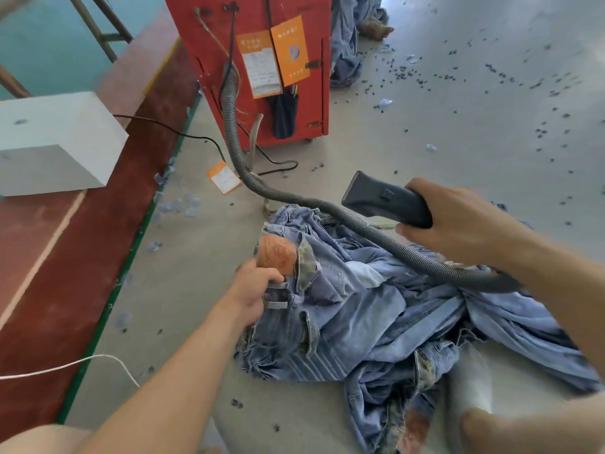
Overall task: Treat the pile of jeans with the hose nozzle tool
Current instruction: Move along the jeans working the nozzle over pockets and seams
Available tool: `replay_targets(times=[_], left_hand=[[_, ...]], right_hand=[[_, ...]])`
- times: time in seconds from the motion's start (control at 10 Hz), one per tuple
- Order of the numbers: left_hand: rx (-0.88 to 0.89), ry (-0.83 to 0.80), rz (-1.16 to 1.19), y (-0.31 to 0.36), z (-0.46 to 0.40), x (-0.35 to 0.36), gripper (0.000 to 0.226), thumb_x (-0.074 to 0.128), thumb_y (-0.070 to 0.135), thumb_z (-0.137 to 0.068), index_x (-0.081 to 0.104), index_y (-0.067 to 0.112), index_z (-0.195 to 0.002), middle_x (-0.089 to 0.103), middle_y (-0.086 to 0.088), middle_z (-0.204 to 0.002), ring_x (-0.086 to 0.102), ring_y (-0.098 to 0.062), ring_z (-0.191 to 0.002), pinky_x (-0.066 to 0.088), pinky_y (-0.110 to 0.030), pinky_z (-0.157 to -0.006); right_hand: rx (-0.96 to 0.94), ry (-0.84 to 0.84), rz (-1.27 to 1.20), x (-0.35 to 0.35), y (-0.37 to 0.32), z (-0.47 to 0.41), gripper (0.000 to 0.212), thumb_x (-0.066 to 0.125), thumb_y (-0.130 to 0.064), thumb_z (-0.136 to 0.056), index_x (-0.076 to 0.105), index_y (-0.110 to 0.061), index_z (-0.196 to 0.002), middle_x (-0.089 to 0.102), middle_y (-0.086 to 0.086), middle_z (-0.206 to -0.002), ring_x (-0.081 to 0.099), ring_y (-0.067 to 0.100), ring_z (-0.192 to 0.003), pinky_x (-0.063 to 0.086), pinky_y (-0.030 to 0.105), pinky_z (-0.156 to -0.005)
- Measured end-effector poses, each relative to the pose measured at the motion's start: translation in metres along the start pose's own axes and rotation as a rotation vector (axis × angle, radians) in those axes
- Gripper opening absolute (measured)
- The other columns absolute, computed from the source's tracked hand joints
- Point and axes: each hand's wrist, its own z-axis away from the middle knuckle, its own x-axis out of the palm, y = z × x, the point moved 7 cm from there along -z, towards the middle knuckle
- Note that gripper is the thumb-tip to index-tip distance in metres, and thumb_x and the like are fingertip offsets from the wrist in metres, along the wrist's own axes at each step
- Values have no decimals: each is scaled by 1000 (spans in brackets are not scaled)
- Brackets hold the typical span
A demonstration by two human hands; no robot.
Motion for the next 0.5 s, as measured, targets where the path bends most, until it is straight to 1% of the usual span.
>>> replay_targets(times=[0.1,0.2,0.3,0.4,0.5], left_hand=[[32,-544,-120,19,29,33,36,67,-8,-74,77,12,-102,71,-21,-103,67,-30,-96,56,-36,-82],[-313,-919,-1140,-67,62,26,34,74,27,-66,74,16,-99,68,-13,-102,61,-22,-89,47,-31,-79],[-312,-848,-1416,-109,63,18,16,49,5,-94,64,3,-89,61,-25,-99,54,-29,-84,42,-36,-75],[-357,-186,-200,-104,39,26,38,38,-8,-87,53,5,-54,56,-17,-70,54,-29,-68,44,-35,-69],[-168,-28,658,-76,19,49,22,41,11,-84,58,4,-72,54,-16,-83,52,-31,-76,46,-39,-85]], right_hand=[[11,31,-42,-6,10,-1,25,67,-43,-85,47,-33,-97,59,-9,-75,55,9,-65,37,31,-53],[29,28,-44,-7,21,2,27,62,-47,-82,46,-34,-98,58,-9,-75,55,8,-65,35,29,-53],[30,7,11,-2,25,6,27,64,-47,-85,47,-31,-101,59,-6,-74,55,9,-62,36,28,-52],[1,18,36,-1,22,12,28,66,-47,-86,49,-31,-102,55,-7,-74,54,8,-60,44,27,-54],[-19,47,36,-2,21,16,29,64,-49,-86,49,-30,-102,54,-8,-73,52,6,-58,43,24,-54]])
